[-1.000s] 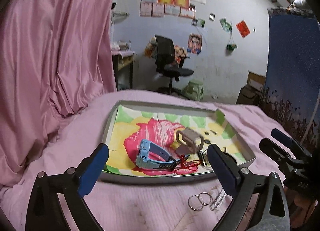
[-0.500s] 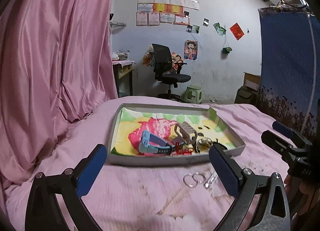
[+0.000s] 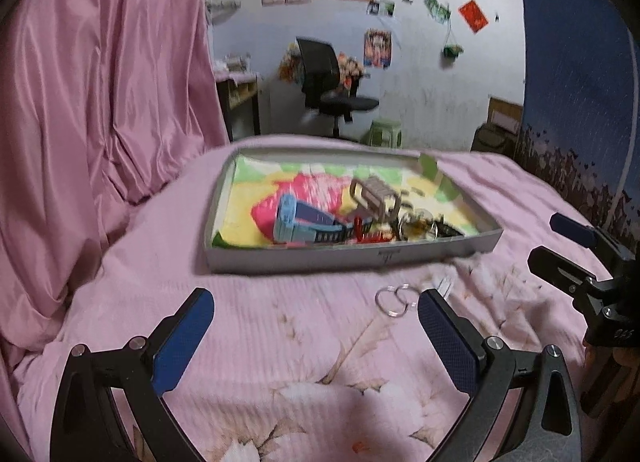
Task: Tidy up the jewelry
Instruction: 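Withdraw both tools toward the linked silver rings and white keychain, then grasp the linked silver rings with the left tool while the right tool grasps the white keychain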
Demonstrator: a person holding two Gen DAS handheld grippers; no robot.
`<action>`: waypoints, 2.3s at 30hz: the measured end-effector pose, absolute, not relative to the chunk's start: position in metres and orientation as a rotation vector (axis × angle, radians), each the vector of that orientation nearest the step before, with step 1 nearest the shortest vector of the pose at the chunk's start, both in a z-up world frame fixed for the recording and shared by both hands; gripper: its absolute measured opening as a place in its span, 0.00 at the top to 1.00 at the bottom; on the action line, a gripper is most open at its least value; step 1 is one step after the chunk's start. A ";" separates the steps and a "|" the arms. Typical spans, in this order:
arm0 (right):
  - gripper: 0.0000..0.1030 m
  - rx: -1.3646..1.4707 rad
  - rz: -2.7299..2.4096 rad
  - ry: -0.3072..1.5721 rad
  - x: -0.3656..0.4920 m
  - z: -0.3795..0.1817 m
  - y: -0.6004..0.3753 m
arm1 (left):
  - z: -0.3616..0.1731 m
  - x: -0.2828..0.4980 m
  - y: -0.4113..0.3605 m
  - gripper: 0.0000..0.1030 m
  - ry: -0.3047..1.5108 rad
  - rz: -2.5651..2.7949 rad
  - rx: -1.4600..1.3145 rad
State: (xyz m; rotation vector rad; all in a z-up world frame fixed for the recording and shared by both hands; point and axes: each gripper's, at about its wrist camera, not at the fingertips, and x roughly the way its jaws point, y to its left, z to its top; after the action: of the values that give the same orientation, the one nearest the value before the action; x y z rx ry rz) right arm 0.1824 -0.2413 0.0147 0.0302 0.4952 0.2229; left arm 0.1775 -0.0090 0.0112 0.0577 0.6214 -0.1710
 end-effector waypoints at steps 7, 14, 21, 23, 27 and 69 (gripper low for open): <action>0.01 0.019 0.232 0.646 0.200 -0.007 -0.238 | -0.002 0.192 -0.004 0.01 0.721 -0.202 0.023; 0.02 -0.006 0.271 0.727 0.210 -0.024 -0.228 | -0.017 0.209 -0.008 0.33 0.811 -0.291 -0.019; 0.28 -0.074 0.340 0.790 0.218 -0.036 -0.206 | -0.028 0.223 -0.015 0.50 0.869 -0.381 -0.062; 0.32 -0.086 0.354 0.801 0.219 -0.038 -0.201 | -0.030 0.229 -0.017 0.53 0.883 -0.405 -0.080; 0.35 -0.075 0.365 0.823 0.225 -0.041 -0.199 | -0.034 0.239 -0.019 0.58 0.911 -0.432 -0.101; 0.48 0.032 0.365 0.860 0.253 -0.050 -0.207 | -0.051 0.260 -0.026 0.95 0.948 -0.456 -0.167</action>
State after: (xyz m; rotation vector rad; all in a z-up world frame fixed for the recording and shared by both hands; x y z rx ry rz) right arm 0.2534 -0.2070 -0.0502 0.0317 0.8599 0.3647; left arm 0.2598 -0.0264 -0.0509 -0.1671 0.9480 -0.4560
